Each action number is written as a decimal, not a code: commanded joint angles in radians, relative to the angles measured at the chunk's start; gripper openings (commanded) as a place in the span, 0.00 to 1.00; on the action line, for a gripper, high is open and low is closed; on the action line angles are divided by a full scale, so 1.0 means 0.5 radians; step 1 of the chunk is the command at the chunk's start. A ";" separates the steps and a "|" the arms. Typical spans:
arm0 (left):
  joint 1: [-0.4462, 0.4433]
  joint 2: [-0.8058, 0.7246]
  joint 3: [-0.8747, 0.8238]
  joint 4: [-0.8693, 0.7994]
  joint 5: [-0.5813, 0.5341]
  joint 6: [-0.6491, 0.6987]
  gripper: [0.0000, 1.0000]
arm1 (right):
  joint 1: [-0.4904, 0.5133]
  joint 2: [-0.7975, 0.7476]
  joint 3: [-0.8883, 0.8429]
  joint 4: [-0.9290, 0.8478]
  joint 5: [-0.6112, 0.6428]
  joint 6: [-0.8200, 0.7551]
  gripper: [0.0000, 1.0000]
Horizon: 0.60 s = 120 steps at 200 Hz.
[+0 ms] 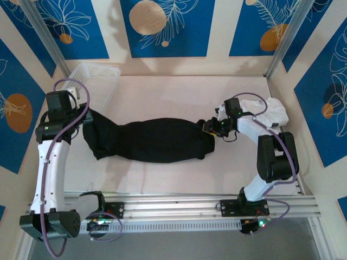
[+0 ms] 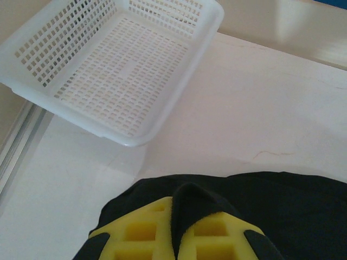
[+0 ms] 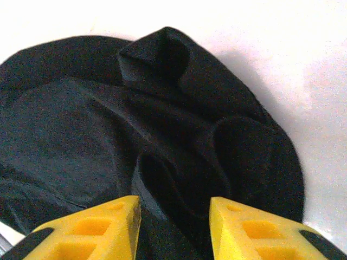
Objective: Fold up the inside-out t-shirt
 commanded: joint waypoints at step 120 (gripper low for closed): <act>0.021 -0.005 -0.026 0.049 0.080 -0.019 0.00 | -0.034 -0.139 -0.305 0.185 -0.320 0.012 0.50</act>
